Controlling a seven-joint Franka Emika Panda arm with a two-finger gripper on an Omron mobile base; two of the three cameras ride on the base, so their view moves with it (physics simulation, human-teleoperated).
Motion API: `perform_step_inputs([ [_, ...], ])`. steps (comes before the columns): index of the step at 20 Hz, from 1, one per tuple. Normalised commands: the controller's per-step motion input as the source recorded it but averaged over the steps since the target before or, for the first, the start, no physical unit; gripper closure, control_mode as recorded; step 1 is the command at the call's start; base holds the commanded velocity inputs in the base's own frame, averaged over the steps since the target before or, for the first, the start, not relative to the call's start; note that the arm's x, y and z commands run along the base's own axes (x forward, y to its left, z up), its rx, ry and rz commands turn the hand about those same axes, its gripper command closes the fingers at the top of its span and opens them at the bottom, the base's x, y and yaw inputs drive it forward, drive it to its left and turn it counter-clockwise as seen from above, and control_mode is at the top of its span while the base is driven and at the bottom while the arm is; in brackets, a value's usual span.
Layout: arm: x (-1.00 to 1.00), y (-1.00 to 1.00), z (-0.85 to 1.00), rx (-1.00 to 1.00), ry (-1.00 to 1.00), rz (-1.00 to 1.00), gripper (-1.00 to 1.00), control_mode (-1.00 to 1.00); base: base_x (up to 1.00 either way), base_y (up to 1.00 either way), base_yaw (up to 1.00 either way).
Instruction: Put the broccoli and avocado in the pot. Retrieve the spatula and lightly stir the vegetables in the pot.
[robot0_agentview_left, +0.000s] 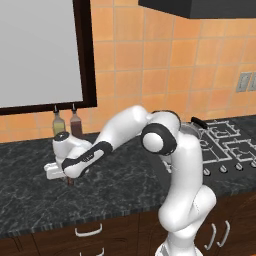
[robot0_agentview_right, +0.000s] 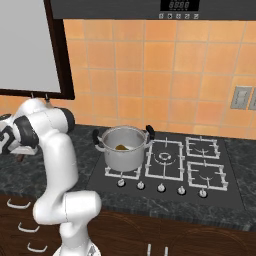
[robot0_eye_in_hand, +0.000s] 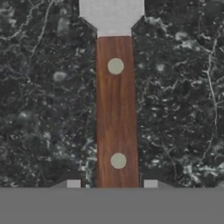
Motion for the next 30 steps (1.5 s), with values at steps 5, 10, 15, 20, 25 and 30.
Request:
perform_step_inputs([
  [5,0.00,0.00,-0.04,0.00,0.01,0.00,1.00,-1.00,0.00,0.00,0.00],
  [10,-0.39,-0.01,-0.03,0.00,-0.06,0.02,1.00,-1.00,0.00,0.00,0.00],
  [15,-0.79,-0.48,0.87,0.09,-0.13,0.14,1.00,-1.00,0.00,0.00,0.00],
  [20,-0.61,-0.78,0.99,0.14,0.00,0.05,1.00,-1.00,0.00,0.00,0.00],
  [25,-0.58,-0.92,1.00,0.25,0.00,0.02,1.00,-1.00,0.00,0.00,0.00],
  [30,-0.11,-0.99,0.98,0.52,0.14,-0.01,1.00,-1.00,0.00,0.00,0.00],
])
